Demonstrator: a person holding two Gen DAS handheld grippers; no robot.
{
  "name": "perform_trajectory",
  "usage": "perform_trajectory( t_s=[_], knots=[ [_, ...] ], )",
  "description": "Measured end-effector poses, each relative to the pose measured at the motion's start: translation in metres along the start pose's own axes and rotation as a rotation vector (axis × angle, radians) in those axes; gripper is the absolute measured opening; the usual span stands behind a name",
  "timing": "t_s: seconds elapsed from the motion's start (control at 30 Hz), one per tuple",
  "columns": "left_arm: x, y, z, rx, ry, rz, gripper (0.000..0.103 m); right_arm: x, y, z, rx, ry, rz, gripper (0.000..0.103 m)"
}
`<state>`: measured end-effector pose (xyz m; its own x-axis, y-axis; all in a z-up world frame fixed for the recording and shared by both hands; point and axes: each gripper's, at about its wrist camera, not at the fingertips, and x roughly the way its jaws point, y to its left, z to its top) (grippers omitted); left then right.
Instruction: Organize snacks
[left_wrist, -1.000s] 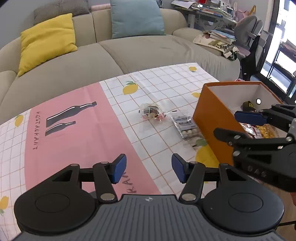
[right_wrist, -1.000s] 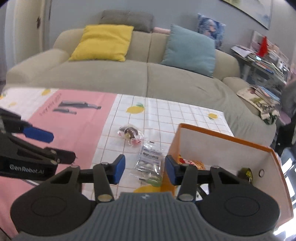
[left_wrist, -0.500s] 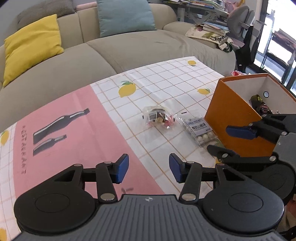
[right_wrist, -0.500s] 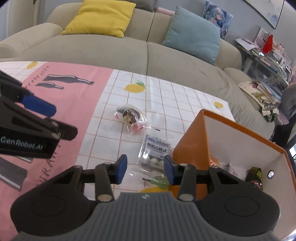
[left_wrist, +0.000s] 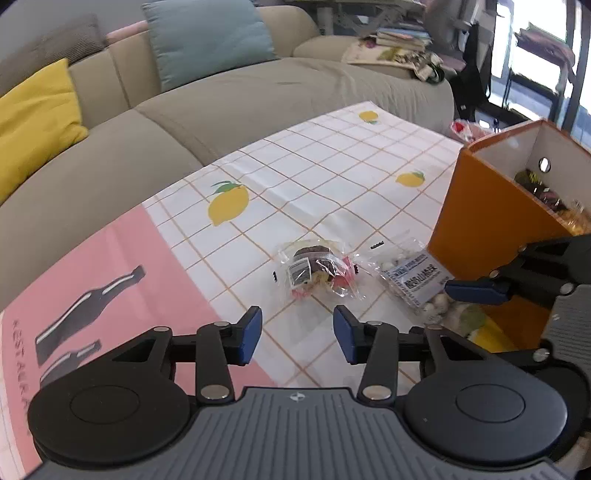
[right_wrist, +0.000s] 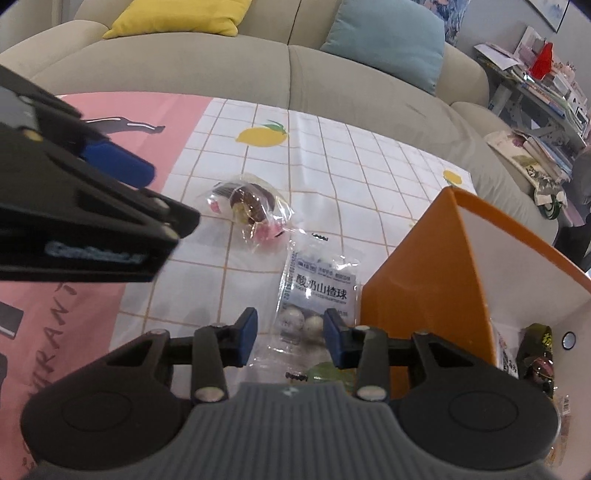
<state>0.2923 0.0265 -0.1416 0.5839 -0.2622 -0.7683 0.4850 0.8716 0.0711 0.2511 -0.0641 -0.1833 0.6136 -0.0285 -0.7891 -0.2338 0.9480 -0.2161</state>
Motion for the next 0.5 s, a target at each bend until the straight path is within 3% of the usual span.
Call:
perform_trajectory(
  t_s=[0.17, 0.33, 0.4, 0.5],
  knots=[
    [0.02, -0.003, 0.006, 0.064, -0.004, 0.009, 0.046, 0.005, -0.001, 0.001, 0.006, -0.002, 0.004, 0.037],
    [0.034, -0.005, 0.01, 0.101, -0.004, 0.028, 0.029, 0.006, -0.002, -0.001, 0.022, -0.012, 0.001, 0.037],
    [0.035, -0.006, 0.009, 0.103, -0.003, 0.024, 0.01, 0.005, -0.001, -0.002, 0.02, -0.016, -0.008, 0.031],
    [0.034, -0.009, 0.008, 0.096, -0.001, 0.029, 0.007, 0.003, 0.0, -0.003, 0.019, -0.027, -0.001, 0.023]
  ],
)
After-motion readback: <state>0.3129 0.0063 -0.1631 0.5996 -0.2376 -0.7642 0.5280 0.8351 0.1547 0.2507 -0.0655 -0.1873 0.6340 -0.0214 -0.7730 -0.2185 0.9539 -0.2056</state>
